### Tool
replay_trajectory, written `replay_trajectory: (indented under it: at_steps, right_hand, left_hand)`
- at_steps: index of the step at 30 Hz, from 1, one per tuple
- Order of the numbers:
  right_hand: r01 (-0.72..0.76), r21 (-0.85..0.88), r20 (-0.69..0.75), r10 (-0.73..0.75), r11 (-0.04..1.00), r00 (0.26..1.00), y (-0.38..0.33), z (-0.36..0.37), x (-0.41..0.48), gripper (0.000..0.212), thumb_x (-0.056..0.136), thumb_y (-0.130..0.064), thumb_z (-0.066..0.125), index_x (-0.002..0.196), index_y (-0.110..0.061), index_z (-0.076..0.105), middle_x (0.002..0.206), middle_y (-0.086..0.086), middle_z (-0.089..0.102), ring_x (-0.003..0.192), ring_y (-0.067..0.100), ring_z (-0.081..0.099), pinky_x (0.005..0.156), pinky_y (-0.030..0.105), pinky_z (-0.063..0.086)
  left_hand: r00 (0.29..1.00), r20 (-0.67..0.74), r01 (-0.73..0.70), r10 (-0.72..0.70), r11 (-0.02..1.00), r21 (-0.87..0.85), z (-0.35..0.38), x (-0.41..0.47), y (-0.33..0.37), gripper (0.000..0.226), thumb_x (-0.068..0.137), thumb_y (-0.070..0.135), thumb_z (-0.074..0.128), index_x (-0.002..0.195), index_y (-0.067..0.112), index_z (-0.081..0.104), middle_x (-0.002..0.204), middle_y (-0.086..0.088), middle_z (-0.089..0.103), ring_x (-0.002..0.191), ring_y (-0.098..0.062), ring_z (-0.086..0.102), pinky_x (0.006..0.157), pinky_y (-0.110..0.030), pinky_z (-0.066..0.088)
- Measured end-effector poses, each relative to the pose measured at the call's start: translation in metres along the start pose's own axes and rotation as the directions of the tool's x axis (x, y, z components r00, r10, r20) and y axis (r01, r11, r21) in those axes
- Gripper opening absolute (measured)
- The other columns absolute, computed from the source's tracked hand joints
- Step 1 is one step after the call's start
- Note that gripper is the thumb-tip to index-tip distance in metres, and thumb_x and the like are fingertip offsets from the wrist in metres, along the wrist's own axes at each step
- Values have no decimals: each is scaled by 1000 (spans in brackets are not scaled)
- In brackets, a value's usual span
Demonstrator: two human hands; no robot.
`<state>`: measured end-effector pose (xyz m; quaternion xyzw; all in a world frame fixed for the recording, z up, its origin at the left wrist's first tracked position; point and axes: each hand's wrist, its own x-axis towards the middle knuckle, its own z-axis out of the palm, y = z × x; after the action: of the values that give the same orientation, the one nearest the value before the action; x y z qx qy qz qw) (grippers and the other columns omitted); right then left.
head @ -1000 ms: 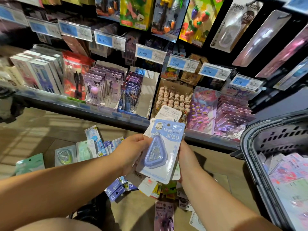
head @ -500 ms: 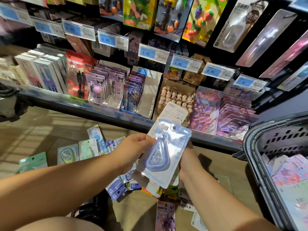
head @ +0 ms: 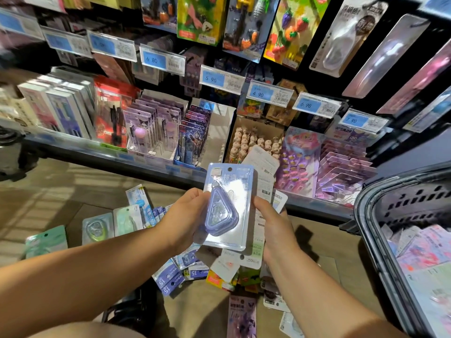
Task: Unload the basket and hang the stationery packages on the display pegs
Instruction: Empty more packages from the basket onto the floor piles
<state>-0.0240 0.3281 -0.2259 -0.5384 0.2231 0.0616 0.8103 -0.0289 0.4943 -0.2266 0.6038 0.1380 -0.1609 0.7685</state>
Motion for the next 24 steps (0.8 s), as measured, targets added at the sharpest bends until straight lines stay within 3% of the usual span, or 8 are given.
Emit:
replay_trajectory:
  at_steps: [3,7,12,16,18,21,23,24]
  right_hand:
    - [9,-11,28,-9,1000,1000,-1,1,-1,38,88,-8,66,125,-11,58,95,9,73,78,24,71,62,36,58]
    - [39,-47,94,-35,998,995,-1,1,0,37,84,-11,68,119,-18,63,104,5,75,92,25,72,70,39,59]
    - [19,-68,87,-13,998,996,0,-3,3,25,90,-4,60,111,-15,65,90,4,75,73,19,73,54,33,58]
    - [-3,-121,101,16,993,995,6,5,4,23,88,-6,64,109,-16,67,89,6,76,73,22,73,54,36,58]
    - [-2,-119,127,17,993,992,9,12,6,23,87,-7,64,107,-18,67,86,2,76,71,20,73,50,33,57]
    - [-22,-127,175,44,992,984,11,23,8,31,76,-12,70,106,-21,67,87,-1,77,72,18,74,50,32,57]
    - [-32,-150,192,60,988,980,13,30,12,36,69,-14,74,103,-21,67,82,-2,76,69,17,73,48,32,57]
    - [-30,-166,198,63,986,978,15,32,14,29,75,-11,71,102,-21,67,80,-2,76,67,17,73,48,32,56]
  left_hand:
    - [1000,6,12,-12,1000,9,-2,3,-2,21,100,32,50,91,13,46,74,-9,53,57,-21,50,55,-28,35]
    - [1000,-2,-6,6,1000,27,-1,2,-1,22,101,31,48,87,14,45,79,-11,51,63,-22,49,55,-28,35]
    - [998,56,17,-20,998,56,0,-5,4,21,102,30,47,87,15,46,75,-7,54,61,-19,54,54,-23,39]
    - [995,98,6,-14,997,81,-22,-1,6,32,100,27,50,71,14,43,59,-2,40,42,-11,38,44,-16,28]
    - [1000,17,0,-1,997,71,-37,2,9,27,101,23,47,76,12,48,65,-3,44,49,-13,45,48,-19,36]
    - [979,-203,-5,21,997,77,-74,-3,-7,14,102,26,45,102,15,53,86,0,57,74,-15,57,71,-28,50]
    - [928,-367,69,-61,998,7,-112,-5,-38,14,100,26,47,101,16,58,93,-5,62,84,-22,62,80,-36,54]
    - [872,-476,108,-113,993,-37,-131,-5,-54,17,99,27,49,99,14,61,95,-9,64,87,-27,64,82,-40,55]
